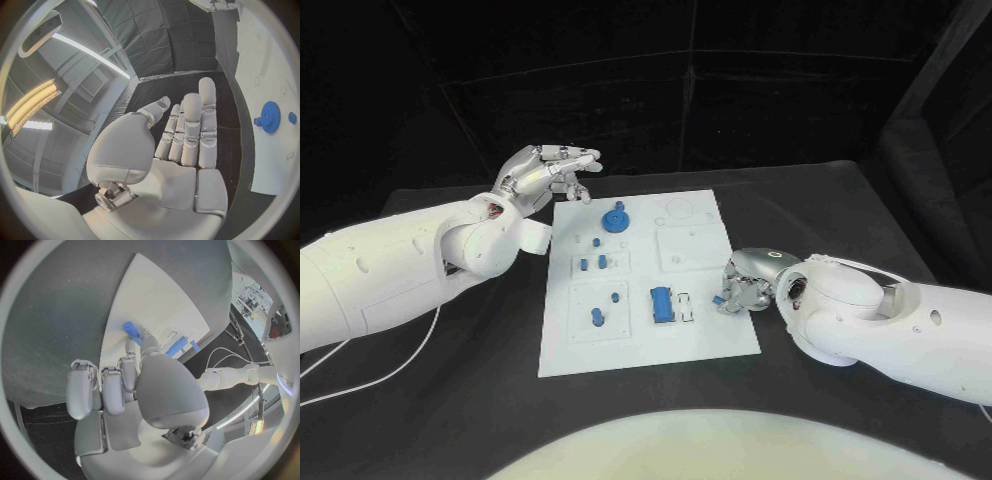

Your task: Assemble the parts on the task board

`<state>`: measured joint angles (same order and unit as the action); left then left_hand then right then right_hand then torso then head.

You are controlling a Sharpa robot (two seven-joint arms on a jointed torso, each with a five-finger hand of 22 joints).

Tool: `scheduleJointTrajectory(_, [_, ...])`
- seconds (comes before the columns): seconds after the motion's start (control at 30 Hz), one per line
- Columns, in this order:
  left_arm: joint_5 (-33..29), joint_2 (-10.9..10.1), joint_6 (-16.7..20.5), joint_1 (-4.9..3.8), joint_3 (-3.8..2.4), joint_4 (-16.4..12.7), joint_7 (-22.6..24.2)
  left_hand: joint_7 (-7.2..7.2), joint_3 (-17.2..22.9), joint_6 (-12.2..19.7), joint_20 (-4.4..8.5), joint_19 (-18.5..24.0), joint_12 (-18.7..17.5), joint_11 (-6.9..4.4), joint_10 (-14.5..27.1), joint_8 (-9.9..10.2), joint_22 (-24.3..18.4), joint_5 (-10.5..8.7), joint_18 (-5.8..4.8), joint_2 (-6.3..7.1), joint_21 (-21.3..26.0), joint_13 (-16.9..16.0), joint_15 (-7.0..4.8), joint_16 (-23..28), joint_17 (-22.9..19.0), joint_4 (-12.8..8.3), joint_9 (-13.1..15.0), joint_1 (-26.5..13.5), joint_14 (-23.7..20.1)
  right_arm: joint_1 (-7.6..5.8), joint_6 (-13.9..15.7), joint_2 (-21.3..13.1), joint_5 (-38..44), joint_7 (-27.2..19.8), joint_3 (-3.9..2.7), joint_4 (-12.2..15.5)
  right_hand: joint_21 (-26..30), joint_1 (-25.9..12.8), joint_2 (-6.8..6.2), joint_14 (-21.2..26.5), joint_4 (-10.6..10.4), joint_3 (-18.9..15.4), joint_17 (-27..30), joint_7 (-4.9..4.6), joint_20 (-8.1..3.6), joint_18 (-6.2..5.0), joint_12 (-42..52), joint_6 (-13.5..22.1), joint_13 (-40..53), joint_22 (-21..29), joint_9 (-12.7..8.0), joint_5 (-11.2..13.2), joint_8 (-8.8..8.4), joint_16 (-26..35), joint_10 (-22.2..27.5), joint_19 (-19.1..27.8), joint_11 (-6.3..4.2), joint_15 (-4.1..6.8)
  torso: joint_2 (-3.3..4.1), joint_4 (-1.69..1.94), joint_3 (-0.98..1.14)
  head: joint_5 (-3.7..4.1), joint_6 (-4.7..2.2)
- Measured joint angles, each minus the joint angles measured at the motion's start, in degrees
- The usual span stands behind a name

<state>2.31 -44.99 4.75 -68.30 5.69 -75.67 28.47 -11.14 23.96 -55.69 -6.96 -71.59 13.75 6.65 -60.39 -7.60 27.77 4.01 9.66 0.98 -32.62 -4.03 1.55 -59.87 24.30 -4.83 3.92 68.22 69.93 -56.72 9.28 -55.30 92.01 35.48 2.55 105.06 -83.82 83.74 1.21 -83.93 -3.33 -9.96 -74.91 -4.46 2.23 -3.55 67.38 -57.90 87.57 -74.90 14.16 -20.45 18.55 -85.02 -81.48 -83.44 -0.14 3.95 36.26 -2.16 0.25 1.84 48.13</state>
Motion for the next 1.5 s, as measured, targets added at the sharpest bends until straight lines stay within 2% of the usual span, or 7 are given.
scheduleJointTrajectory(0.07, [0.0,0.0,0.0,0.00,0.00,0.0,0.0,0.00,0.0,0.0,0.00,0.0,0.0,0.00,0.0,0.0,0.0,0.00,0.00,0.00,0.0,0.0,0.00,0.0,0.0,0.0,0.0,0.0,0.0,0.00,0.0,0.1,0.4,0.2,0.00,0.1,0.0,0.6,-0.57,-0.1,1.2,2.3,0.0,-0.28,0.00,-0.01,-0.2,-0.5,0.0,0.0,-0.1,1.5,-0.43,0.0,0.0,0.0,0.00,0.07,-0.02,-0.01,0.01,-0.04,0.03])
scheduleJointTrajectory(0.27, [0.0,0.0,0.0,0.00,0.00,0.0,0.0,0.00,0.0,0.0,0.00,0.0,0.3,0.21,0.2,0.0,0.0,0.00,0.00,0.00,0.0,0.0,0.00,0.0,0.0,0.0,0.0,0.0,0.0,0.05,-0.4,0.2,1.5,1.4,0.06,0.6,0.0,1.0,-0.52,-0.1,1.7,5.7,0.0,-0.36,0.00,-0.01,-0.7,-0.5,0.0,0.0,-0.3,1.7,-1.34,0.0,0.0,0.0,0.00,0.08,-0.16,-0.07,0.01,-0.14,0.02])
scheduleJointTrajectory(0.53, [0.0,0.1,0.0,0.00,0.01,0.0,-0.1,0.00,0.0,0.0,0.00,0.0,0.3,0.21,0.2,0.0,0.0,0.00,0.00,0.00,0.0,0.0,0.00,0.0,0.0,0.0,0.0,0.0,0.0,0.26,-0.1,-0.8,2.0,2.8,0.24,2.0,0.0,-0.3,0.70,-0.1,-0.9,8.6,0.0,-0.12,0.00,0.00,-0.9,-1.1,0.1,0.0,-0.7,1.8,-2.62,0.0,0.0,0.0,0.01,0.07,-0.38,0.04,0.03,-0.14,-0.15])
scheduleJointTrajectory(0.77, [0.0,0.1,0.0,0.00,0.01,0.0,-0.1,0.00,0.0,0.0,0.00,0.0,0.3,0.21,0.2,0.0,0.0,0.00,0.00,0.00,0.0,0.0,0.00,0.0,0.0,0.0,0.0,0.0,0.0,0.44,2.9,-1.3,1.8,3.3,0.38,3.5,0.0,-4.2,-2.78,-0.1,-4.0,12.2,0.0,0.11,0.01,0.00,-0.6,-2.1,-7.4,0.0,-0.3,1.8,-3.26,0.0,-0.3,0.0,-0.30,0.50,-0.53,0.22,0.04,-0.23,-0.08])
scheduleJointTrajectory(0.9, [0.0,0.1,0.0,0.00,0.01,0.0,-0.1,0.00,0.0,0.0,0.00,0.0,0.3,0.21,0.2,0.0,0.0,0.00,0.00,0.00,0.0,0.0,0.00,0.0,0.0,0.0,0.0,0.0,0.0,0.43,5.8,-1.3,1.5,3.1,0.36,4.2,0.0,-5.4,-3.94,-0.2,-5.0,14.1,0.0,0.14,0.01,-0.01,-0.6,-2.3,-11.5,0.0,-0.3,1.2,-3.29,0.0,-0.5,0.0,-0.11,0.59,-0.52,0.23,0.03,-0.40,-0.07])
scheduleJointTrajectory(1.07, [0.0,0.1,0.0,0.00,0.01,0.0,-0.2,0.00,0.0,0.0,0.00,0.0,0.3,0.21,0.2,0.0,0.0,0.00,0.00,0.00,0.0,0.0,0.00,0.0,0.0,0.0,0.0,0.0,0.0,0.41,8.6,-0.9,0.7,2.7,0.35,4.4,0.0,-6.7,-5.31,-0.1,-6.6,15.9,0.0,0.16,0.01,0.00,-0.7,-2.7,-12.9,0.0,-0.1,-1.4,-3.51,0.0,-0.8,0.0,-0.39,0.68,-0.47,0.23,0.02,-0.57,0.08])
scheduleJointTrajectory(1.5, [0.0,0.1,0.0,0.00,0.03,-0.1,-0.2,0.00,0.0,0.0,0.00,0.0,0.3,0.21,0.2,-0.2,-0.1,0.00,0.00,0.00,0.0,0.0,0.00,0.0,-0.1,0.0,0.0,0.0,0.0,0.41,11.8,2.2,-6.6,2.5,0.36,2.5,0.0,-8.6,-6.64,-0.1,-8.0,17.3,0.0,0.15,-0.02,0.00,-0.7,-2.7,-12.6,0.0,0.4,-7.2,-3.93,0.0,-0.9,0.0,-0.50,0.68,-0.47,0.21,-0.01,-0.69,0.36])
